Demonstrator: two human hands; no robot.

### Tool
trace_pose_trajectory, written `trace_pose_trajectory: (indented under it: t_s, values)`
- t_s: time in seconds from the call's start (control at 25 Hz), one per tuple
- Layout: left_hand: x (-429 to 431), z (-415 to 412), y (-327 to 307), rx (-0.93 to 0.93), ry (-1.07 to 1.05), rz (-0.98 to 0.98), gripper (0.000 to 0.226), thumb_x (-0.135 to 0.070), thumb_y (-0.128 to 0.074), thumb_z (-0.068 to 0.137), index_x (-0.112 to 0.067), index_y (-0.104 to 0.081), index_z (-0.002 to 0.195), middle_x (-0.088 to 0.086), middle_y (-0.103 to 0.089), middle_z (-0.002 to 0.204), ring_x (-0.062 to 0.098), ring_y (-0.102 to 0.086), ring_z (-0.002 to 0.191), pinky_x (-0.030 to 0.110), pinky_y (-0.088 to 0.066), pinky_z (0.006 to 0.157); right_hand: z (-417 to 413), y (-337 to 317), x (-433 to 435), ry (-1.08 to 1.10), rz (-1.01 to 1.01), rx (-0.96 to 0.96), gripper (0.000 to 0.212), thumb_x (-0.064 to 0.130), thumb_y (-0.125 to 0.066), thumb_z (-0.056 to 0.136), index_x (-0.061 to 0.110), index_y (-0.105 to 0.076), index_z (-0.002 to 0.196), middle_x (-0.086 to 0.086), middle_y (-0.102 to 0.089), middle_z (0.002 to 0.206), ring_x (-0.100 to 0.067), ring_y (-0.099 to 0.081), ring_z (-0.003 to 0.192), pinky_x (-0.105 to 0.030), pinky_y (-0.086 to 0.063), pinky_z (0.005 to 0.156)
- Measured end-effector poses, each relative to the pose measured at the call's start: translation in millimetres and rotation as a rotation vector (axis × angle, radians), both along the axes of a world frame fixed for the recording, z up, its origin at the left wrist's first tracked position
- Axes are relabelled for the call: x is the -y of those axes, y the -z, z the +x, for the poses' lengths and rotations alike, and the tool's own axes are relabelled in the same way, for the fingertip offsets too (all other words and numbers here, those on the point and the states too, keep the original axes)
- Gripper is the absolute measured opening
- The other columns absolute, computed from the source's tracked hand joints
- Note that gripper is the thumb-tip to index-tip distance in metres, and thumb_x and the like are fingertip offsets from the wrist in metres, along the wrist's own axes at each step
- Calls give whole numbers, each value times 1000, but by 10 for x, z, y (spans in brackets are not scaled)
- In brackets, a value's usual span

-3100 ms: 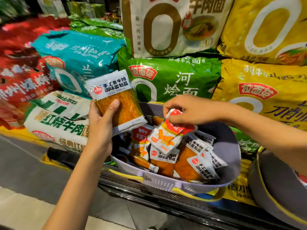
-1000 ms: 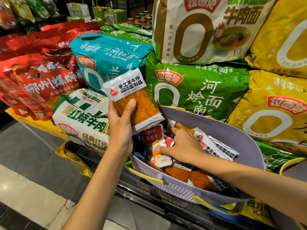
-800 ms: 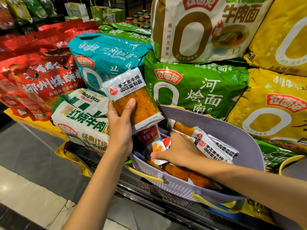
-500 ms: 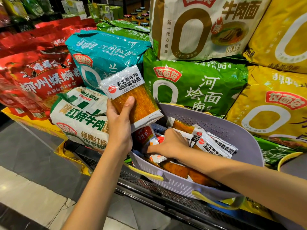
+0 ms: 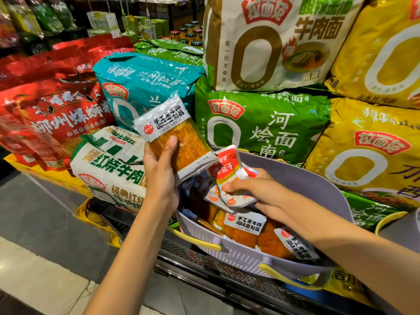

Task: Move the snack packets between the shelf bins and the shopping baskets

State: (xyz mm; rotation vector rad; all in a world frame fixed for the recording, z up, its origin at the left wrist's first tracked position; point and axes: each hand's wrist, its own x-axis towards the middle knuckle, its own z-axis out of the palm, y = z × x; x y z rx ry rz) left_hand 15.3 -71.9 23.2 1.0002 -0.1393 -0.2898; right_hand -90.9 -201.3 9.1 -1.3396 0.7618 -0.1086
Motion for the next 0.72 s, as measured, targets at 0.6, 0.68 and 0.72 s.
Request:
trace_pose_trajectory:
  t_s: [0.6, 0.68, 0.72]
  values:
    - [-39, -462, -171, -31, 125, 200, 12, -18, -54, 92, -23, -56, 103, -9, -71, 78, 6, -68, 64, 21, -55, 53, -652, -229, 173, 181, 666, 312, 43, 5, -86, 36, -1, -72, 76, -19, -72, 78, -31, -70, 63, -45, -58, 63]
    - [-52, -479, -214, -9, 165, 205, 15, -17, -54, 92, -21, -56, 106, -7, -70, 82, 6, -68, 64, 20, -55, 54, -765, -243, 141, 216, 637, 336, 42, 8, -87, 35, -1, -73, 73, -19, -72, 79, -30, -71, 64, -47, -56, 55]
    - [-51, -487, -241, 6, 191, 204, 15, -15, -54, 92, -19, -56, 106, -7, -69, 82, 5, -68, 65, 20, -55, 54, -832, -269, 118, 243, 603, 352, 42, 9, -88, 36, 0, -73, 74, -19, -72, 79, -29, -71, 64, -47, -56, 54]
